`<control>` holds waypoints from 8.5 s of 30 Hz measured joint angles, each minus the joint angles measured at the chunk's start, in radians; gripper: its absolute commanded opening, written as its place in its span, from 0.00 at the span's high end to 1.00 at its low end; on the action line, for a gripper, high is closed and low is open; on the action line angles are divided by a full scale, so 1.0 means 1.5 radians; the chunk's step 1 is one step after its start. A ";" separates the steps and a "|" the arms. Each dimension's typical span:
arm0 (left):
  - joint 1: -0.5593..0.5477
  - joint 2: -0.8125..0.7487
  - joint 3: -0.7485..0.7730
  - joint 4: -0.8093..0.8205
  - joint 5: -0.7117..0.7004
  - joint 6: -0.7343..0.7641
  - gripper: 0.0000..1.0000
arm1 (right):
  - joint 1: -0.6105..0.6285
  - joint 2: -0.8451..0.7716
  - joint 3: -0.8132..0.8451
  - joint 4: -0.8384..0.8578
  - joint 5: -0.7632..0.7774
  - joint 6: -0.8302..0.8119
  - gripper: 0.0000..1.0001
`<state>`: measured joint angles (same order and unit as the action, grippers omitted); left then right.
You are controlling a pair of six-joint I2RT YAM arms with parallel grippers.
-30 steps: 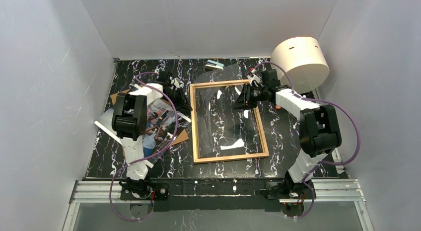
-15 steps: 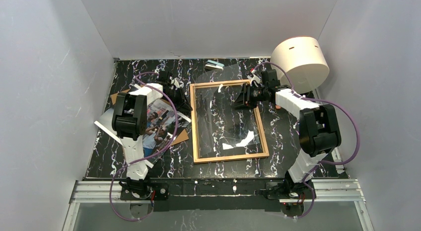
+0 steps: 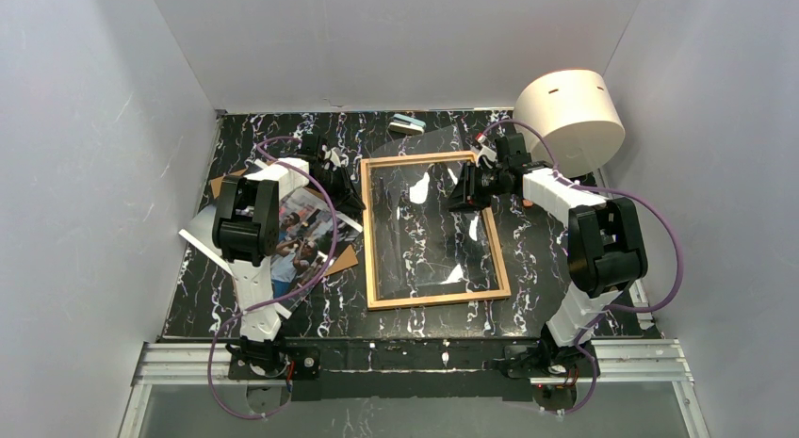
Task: Put the photo into the frame
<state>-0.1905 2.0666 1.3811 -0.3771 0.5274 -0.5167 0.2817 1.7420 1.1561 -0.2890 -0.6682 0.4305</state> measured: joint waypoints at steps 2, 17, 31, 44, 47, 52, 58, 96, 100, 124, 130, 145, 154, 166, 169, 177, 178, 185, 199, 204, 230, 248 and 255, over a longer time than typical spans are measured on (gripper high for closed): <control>0.000 0.000 0.000 0.000 0.000 0.000 0.84 | 0.000 0.000 0.000 -0.008 0.008 -0.006 0.61; 0.000 0.000 0.000 0.000 0.000 0.000 0.84 | 0.000 0.000 0.000 -0.018 0.040 -0.012 0.63; 0.000 0.000 0.000 0.000 0.001 0.000 0.84 | 0.000 0.027 0.000 -0.035 0.066 -0.035 0.64; 0.000 0.001 0.001 -0.001 0.001 0.000 0.84 | 0.000 0.032 0.000 -0.041 0.098 -0.036 0.65; 0.000 0.001 0.001 -0.001 0.001 0.000 0.84 | 0.000 0.032 0.000 -0.048 0.109 -0.038 0.64; 0.000 0.001 0.001 -0.001 0.001 0.000 0.84 | 0.000 0.038 0.000 -0.053 0.111 -0.042 0.63; 0.001 0.001 0.001 -0.001 0.003 0.000 0.84 | -0.002 0.050 0.000 -0.045 0.095 -0.045 0.62; 0.001 -0.007 -0.027 0.034 0.009 -0.014 0.59 | -0.025 -0.030 -0.161 0.055 -0.089 0.092 0.37; -0.007 -0.027 -0.051 0.060 0.001 -0.012 0.55 | -0.019 -0.030 -0.177 0.045 -0.110 0.120 0.37; -0.017 -0.094 -0.129 0.053 -0.047 0.000 0.66 | -0.036 -0.072 -0.224 0.073 -0.172 0.215 0.77; -0.020 -0.112 -0.132 0.009 -0.072 0.013 0.58 | -0.036 -0.105 -0.234 0.142 -0.219 0.256 0.77; -0.021 -0.135 -0.139 -0.042 -0.087 0.022 0.80 | -0.036 -0.117 -0.260 0.271 -0.272 0.309 0.76; -0.021 -0.135 -0.140 -0.034 -0.065 0.022 0.87 | -0.036 -0.117 -0.279 0.360 -0.286 0.362 0.75; -0.021 -0.132 -0.140 -0.032 -0.055 0.017 0.89 | -0.033 -0.144 -0.331 0.480 -0.302 0.367 0.75; -0.021 -0.132 -0.141 -0.031 -0.054 0.015 0.89 | -0.030 -0.152 -0.350 0.524 -0.307 0.379 0.75; -0.019 -0.132 -0.145 -0.026 -0.049 0.012 0.89 | -0.022 -0.166 -0.366 0.610 -0.309 0.390 0.76; -0.018 -0.132 -0.145 -0.025 -0.048 0.011 0.89 | -0.021 -0.168 -0.366 0.615 -0.310 0.388 0.76; -0.016 -0.132 -0.149 -0.020 -0.043 0.007 0.89 | -0.011 -0.177 -0.366 0.632 -0.307 0.350 0.78; -0.015 -0.135 -0.154 -0.015 -0.041 0.005 0.89 | 0.006 -0.153 -0.359 0.376 -0.157 0.197 0.54; -0.014 -0.135 -0.154 -0.014 -0.041 0.005 0.89 | 0.006 -0.153 -0.355 0.327 -0.116 0.176 0.49; -0.015 -0.127 -0.139 -0.031 -0.043 0.009 0.88 | 0.007 -0.114 -0.343 0.242 -0.043 0.074 0.71; -0.016 -0.126 -0.137 -0.034 -0.045 0.013 0.88 | 0.006 -0.100 -0.341 0.224 -0.035 0.069 0.75; -0.016 -0.126 -0.137 -0.034 -0.045 0.013 0.88 | 0.006 -0.100 -0.350 0.223 -0.025 0.082 0.77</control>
<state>-0.2142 1.8778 1.1755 -0.4274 0.4603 -0.4976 0.2901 1.5921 0.6315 0.0456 -0.7055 0.5541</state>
